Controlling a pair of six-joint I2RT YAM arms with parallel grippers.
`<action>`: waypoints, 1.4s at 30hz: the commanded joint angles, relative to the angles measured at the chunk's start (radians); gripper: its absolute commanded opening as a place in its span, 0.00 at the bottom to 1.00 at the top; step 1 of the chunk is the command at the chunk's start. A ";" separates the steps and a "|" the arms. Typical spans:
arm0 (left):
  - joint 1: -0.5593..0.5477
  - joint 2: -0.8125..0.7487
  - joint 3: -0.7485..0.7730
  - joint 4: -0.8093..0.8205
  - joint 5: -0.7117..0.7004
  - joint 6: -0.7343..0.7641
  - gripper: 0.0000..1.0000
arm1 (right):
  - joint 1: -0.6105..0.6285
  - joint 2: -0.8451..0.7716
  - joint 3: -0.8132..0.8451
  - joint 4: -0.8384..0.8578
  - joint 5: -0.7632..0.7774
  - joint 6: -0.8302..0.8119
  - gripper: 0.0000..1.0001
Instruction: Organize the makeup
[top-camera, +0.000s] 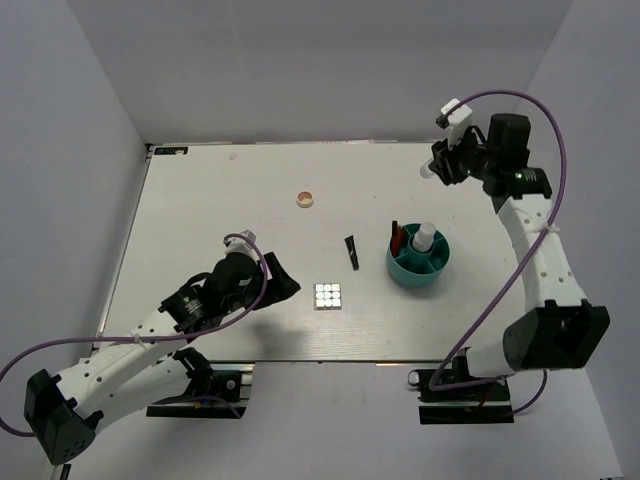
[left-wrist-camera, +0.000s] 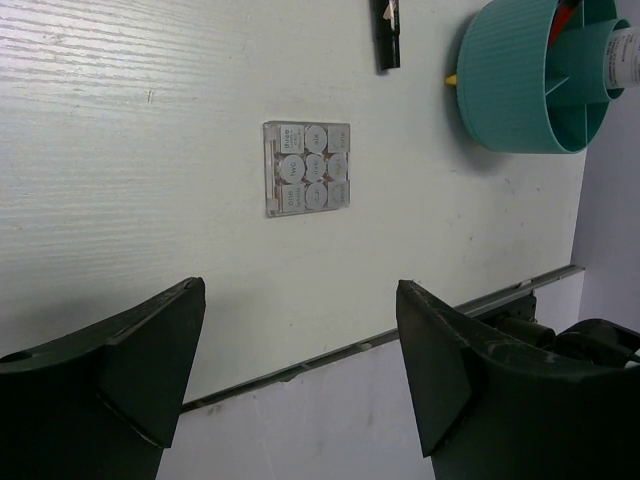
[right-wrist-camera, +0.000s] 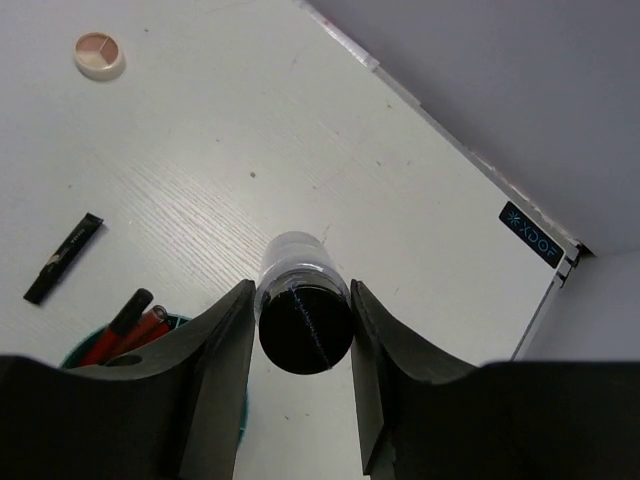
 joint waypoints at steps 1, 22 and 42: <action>-0.002 -0.012 -0.001 0.019 0.009 0.007 0.87 | -0.030 0.078 0.145 -0.209 -0.116 -0.066 0.00; -0.002 -0.022 -0.005 0.007 0.009 0.004 0.86 | -0.064 0.244 0.081 -0.418 -0.194 -0.286 0.00; -0.002 -0.001 -0.005 0.024 0.016 0.007 0.87 | -0.039 0.230 -0.045 -0.395 -0.121 -0.298 0.27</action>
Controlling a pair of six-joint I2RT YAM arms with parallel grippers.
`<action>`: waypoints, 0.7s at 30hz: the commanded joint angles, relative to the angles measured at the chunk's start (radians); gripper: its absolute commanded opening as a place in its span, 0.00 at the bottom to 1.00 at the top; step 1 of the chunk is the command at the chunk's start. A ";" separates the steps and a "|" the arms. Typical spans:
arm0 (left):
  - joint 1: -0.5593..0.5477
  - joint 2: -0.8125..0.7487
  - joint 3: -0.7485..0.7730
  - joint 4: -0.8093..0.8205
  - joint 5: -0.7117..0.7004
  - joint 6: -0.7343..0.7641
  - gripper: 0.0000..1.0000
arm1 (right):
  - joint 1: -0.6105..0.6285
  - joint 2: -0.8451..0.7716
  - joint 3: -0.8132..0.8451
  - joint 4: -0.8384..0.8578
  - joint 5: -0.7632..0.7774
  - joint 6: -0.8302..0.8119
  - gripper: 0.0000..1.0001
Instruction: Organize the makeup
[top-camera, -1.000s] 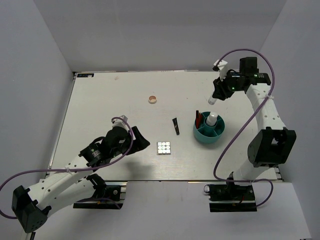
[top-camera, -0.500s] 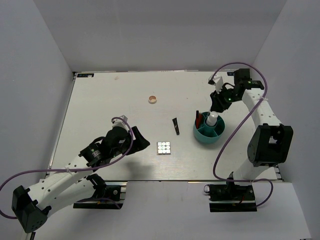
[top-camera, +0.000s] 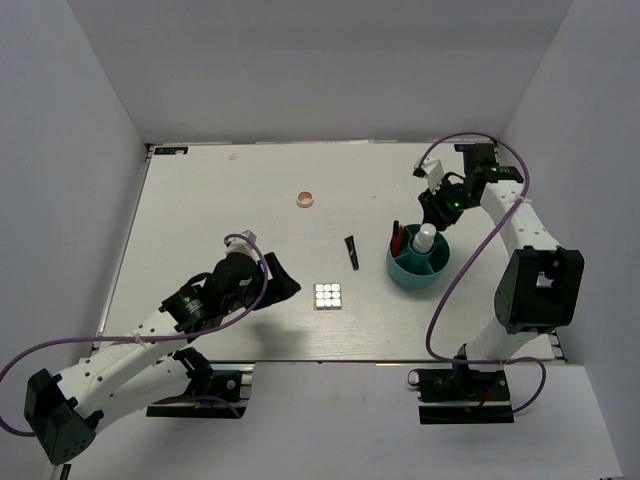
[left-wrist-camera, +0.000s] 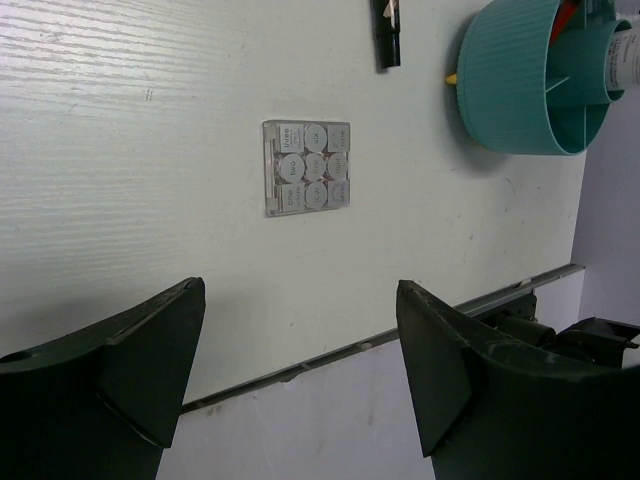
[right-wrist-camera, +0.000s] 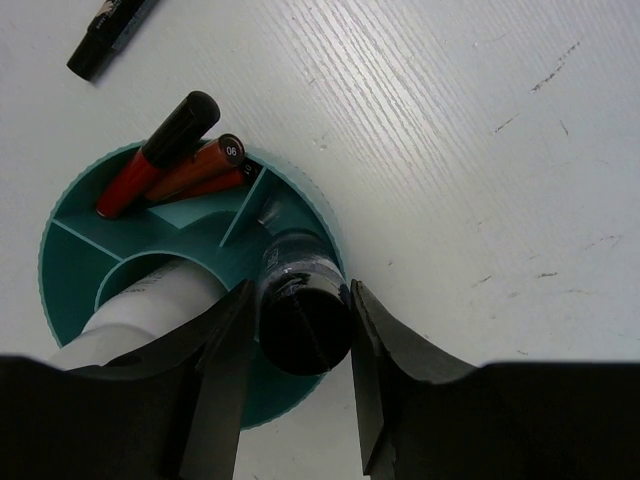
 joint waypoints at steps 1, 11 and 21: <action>-0.002 -0.002 0.000 0.017 0.013 0.006 0.86 | 0.015 -0.040 -0.006 -0.009 -0.012 0.007 0.31; -0.002 0.007 0.001 0.029 0.017 0.007 0.86 | 0.014 -0.057 0.035 0.008 -0.018 0.046 0.60; -0.002 0.006 0.001 0.025 0.019 0.009 0.86 | 0.017 -0.126 0.147 0.200 0.019 0.144 0.49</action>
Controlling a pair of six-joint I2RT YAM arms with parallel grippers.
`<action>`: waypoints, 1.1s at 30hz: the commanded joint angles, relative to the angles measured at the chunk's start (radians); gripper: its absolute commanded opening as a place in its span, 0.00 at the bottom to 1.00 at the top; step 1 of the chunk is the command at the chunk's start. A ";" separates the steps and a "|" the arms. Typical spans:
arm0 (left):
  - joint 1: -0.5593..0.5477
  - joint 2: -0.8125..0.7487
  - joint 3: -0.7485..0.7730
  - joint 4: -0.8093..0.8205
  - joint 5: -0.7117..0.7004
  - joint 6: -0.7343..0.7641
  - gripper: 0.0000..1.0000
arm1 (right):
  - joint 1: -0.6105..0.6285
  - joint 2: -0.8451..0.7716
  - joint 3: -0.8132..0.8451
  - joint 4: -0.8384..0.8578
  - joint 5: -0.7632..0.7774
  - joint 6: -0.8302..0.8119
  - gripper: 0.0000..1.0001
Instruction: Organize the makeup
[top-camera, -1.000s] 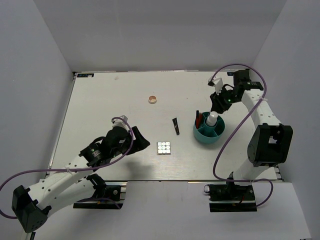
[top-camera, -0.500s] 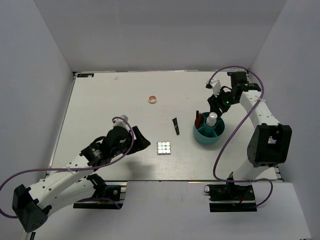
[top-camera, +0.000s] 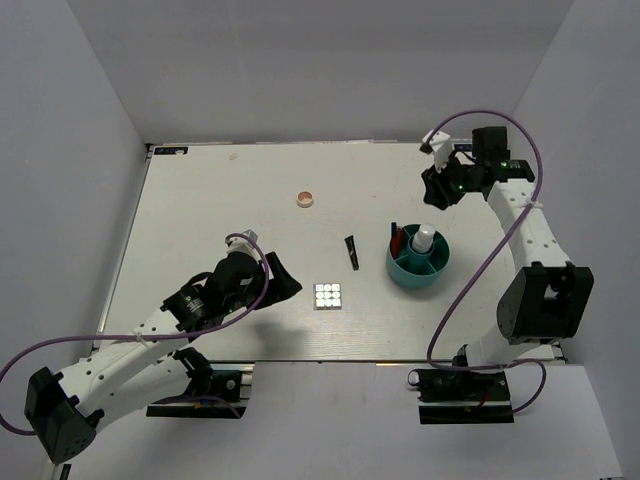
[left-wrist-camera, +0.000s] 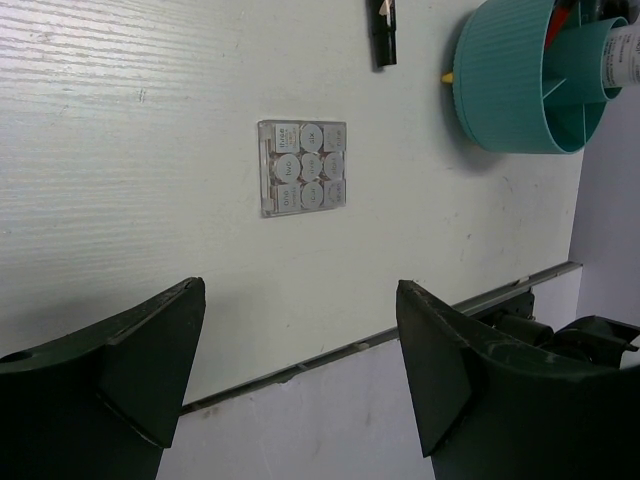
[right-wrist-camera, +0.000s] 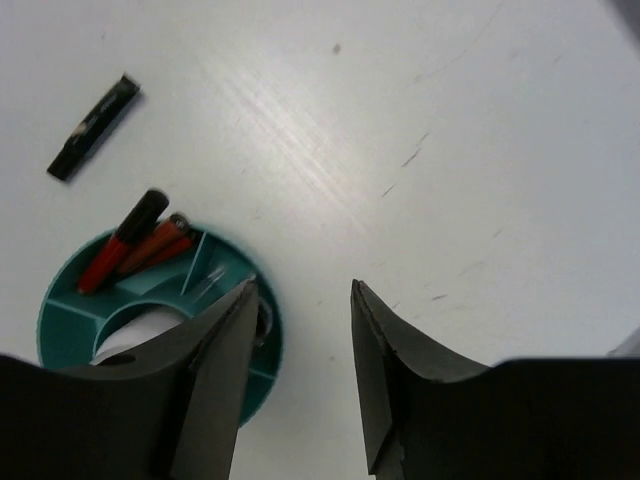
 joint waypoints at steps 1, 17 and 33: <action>-0.002 -0.002 0.000 0.016 0.013 0.009 0.86 | 0.010 -0.062 0.098 0.102 -0.056 0.032 0.48; -0.002 -0.017 0.004 -0.018 -0.003 -0.009 0.86 | 0.474 0.028 -0.056 0.183 0.181 0.407 0.37; -0.002 0.032 0.047 -0.093 -0.009 -0.037 0.86 | 0.544 0.299 -0.051 0.228 0.355 0.705 0.57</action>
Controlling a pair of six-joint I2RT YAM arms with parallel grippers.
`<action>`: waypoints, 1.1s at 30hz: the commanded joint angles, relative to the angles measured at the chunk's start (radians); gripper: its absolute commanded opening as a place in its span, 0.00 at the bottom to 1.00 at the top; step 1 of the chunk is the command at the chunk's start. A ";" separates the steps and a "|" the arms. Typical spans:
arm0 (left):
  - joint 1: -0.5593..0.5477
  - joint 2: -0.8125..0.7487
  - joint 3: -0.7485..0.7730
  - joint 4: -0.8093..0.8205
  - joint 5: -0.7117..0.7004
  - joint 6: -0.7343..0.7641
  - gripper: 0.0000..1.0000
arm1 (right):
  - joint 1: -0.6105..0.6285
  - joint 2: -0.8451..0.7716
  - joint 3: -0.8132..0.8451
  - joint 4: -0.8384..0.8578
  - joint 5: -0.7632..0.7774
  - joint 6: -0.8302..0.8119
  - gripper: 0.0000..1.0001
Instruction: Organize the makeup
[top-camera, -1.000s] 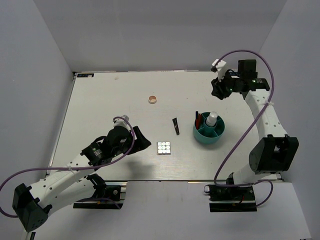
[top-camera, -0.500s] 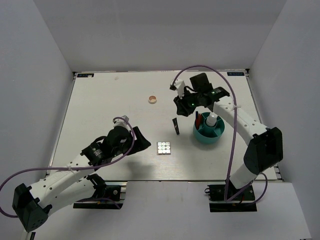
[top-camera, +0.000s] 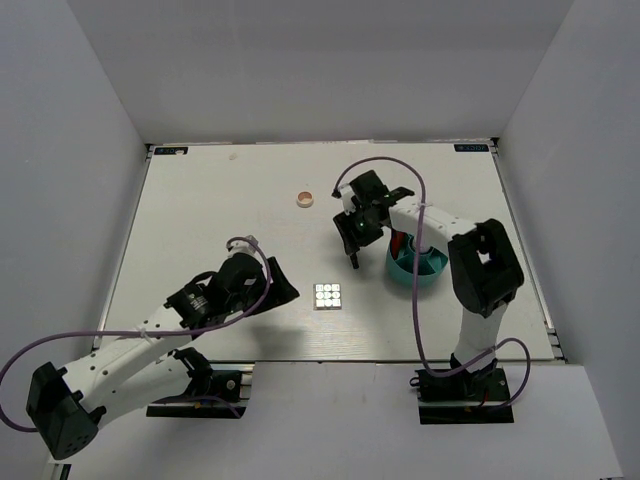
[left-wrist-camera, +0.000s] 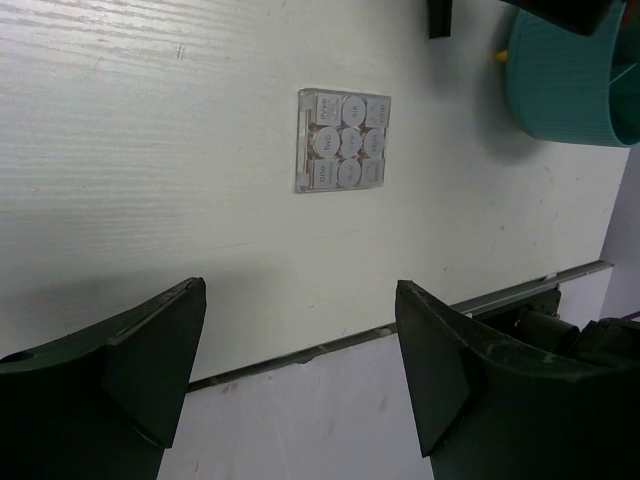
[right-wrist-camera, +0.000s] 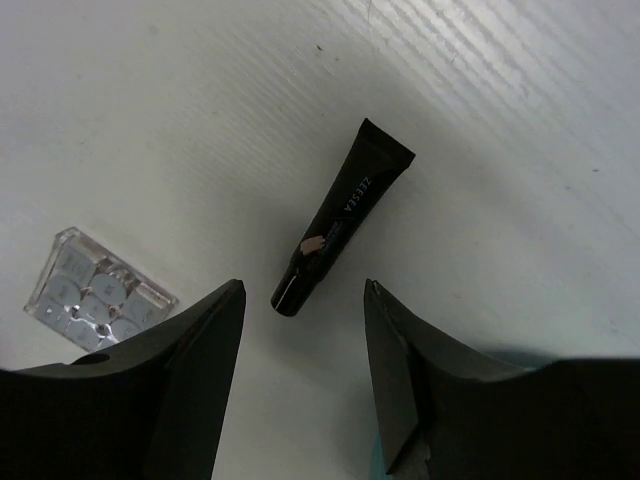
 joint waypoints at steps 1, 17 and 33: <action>-0.002 0.014 0.048 -0.019 -0.015 -0.013 0.85 | 0.012 0.055 0.046 0.027 0.053 0.060 0.57; -0.002 0.054 0.077 -0.042 -0.021 -0.018 0.85 | 0.057 0.220 0.137 0.062 0.224 0.094 0.53; -0.002 -0.009 0.063 -0.085 -0.043 -0.047 0.85 | 0.054 0.228 0.140 0.019 0.147 0.038 0.23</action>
